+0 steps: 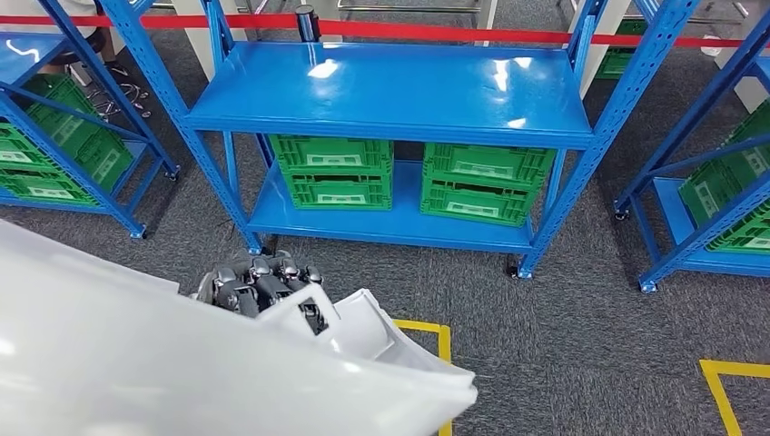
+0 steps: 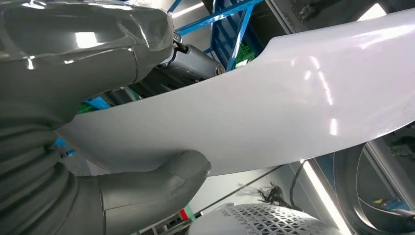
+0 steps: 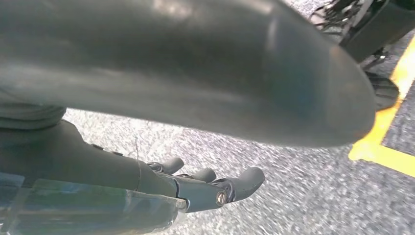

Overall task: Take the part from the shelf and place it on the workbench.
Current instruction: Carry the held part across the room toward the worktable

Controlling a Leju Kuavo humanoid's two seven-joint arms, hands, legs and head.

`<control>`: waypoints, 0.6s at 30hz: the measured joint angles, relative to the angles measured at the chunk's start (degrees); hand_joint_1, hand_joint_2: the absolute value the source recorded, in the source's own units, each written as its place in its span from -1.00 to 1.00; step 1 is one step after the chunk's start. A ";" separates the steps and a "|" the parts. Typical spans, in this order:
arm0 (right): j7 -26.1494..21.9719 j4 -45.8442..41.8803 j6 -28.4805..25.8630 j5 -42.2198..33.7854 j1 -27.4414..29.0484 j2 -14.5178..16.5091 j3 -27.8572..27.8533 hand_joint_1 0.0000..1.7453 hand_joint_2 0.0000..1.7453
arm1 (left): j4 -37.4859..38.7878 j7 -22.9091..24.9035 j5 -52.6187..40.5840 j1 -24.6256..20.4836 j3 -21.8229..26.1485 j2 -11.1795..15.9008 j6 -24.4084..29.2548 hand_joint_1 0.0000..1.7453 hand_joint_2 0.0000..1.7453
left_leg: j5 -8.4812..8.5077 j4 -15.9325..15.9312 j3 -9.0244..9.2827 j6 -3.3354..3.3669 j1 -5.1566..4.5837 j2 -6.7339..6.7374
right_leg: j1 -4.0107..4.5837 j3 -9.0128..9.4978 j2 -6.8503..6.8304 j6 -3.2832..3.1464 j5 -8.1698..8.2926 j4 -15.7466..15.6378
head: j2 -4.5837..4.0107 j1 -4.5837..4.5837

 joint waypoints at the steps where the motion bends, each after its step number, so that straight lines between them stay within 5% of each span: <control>1: -0.07 0.17 -0.14 0.03 -0.04 0.03 -0.11 -1.00 -1.00 | -0.02 0.00 0.00 -0.20 -0.13 0.00 -0.09 1.00 1.00 | 0.62 -4.18 3.23 0.42 -0.08 -0.10 | 0.00 -0.51 0.02 0.13 0.56 -0.01 | 0.00 0.01; 3: -0.25 0.44 -0.45 0.11 -0.11 0.10 -0.36 -1.00 -1.00 | -0.09 -0.05 0.00 -0.73 -0.40 -0.01 -0.31 1.00 1.00 | -0.07 -12.02 8.54 1.18 -0.42 -0.26 | -0.03 -1.08 0.07 0.75 1.66 -0.18 | 0.00 0.04; 4: -0.35 0.56 -0.62 0.20 -0.16 0.12 -0.47 -1.00 -1.00 | -0.15 -0.09 -0.01 -0.97 -0.52 0.00 -0.38 1.00 1.00 | -0.67 -14.05 9.68 1.51 -0.65 -0.31 | -0.17 -1.17 0.07 1.17 2.20 -0.39 | 0.00 -0.02; 7: -0.66 0.91 -1.03 0.59 -0.31 0.17 -0.71 -1.00 -1.00 | -0.30 -0.15 -0.17 -1.27 -0.90 0.01 -0.42 1.00 1.00 | 0.98 -15.68 9.23 2.62 -1.01 -0.19 | -0.38 -1.50 0.09 2.06 3.07 -0.88 | 0.00 -0.21; 9: -0.76 1.11 -1.15 0.78 -0.33 0.13 -0.92 -1.00 -1.00 | -0.38 -0.15 -0.30 -1.47 -1.10 -0.04 -0.39 1.00 1.00 | 2.98 -16.71 8.06 3.43 -0.93 -0.05 | -0.20 -2.73 0.10 1.35 -0.34 2.11 | 0.00 0.05; 11: -0.79 1.22 -1.21 0.91 -0.40 -0.01 -1.07 -1.00 -1.00 | -0.39 -0.15 -0.35 -1.56 -1.30 -0.05 -0.39 1.00 1.00 | 4.62 -16.76 6.34 3.82 -1.19 -0.01 | 0.00 -4.55 0.13 0.61 -5.67 9.00 | 0.00 0.31; 13: -0.80 1.31 -1.22 1.02 -0.48 -0.07 -1.13 -1.00 -1.00 | -0.39 -0.10 -0.37 -1.52 -1.57 -0.04 -0.40 1.00 1.00 | 6.11 -16.44 4.34 3.86 -1.44 0.02 | 0.11 -5.06 0.15 1.22 -7.15 14.75 | 0.00 0.37; 14: -0.80 1.36 -1.20 1.08 -0.49 -0.05 -1.18 -1.00 -1.00 | -0.39 -0.04 -0.37 -1.51 -1.68 -0.04 -0.40 1.00 1.00 | 6.80 -16.15 3.15 3.80 -1.48 0.04 | 0.12 -4.08 0.14 1.90 -6.11 15.15 | 0.00 0.39; 16: -0.80 1.43 -1.14 1.14 -0.56 -0.08 -1.33 -1.00 -1.00 | -0.40 0.06 -0.39 -1.51 -1.84 -0.06 -0.39 1.00 1.00 | 7.91 -15.08 0.84 3.52 -1.49 0.04 | 0.08 0.70 0.13 2.79 -4.00 10.05 | 0.00 0.40; 18: -0.80 1.48 -1.08 1.29 -0.72 -0.15 -1.45 -1.00 -1.00 | -0.47 0.12 -0.39 -1.52 -2.00 -0.10 -0.38 1.00 1.00 | 8.60 -13.68 -0.91 3.02 -1.64 0.09 | 0.31 5.89 0.18 2.26 -5.07 2.21 | 0.00 0.33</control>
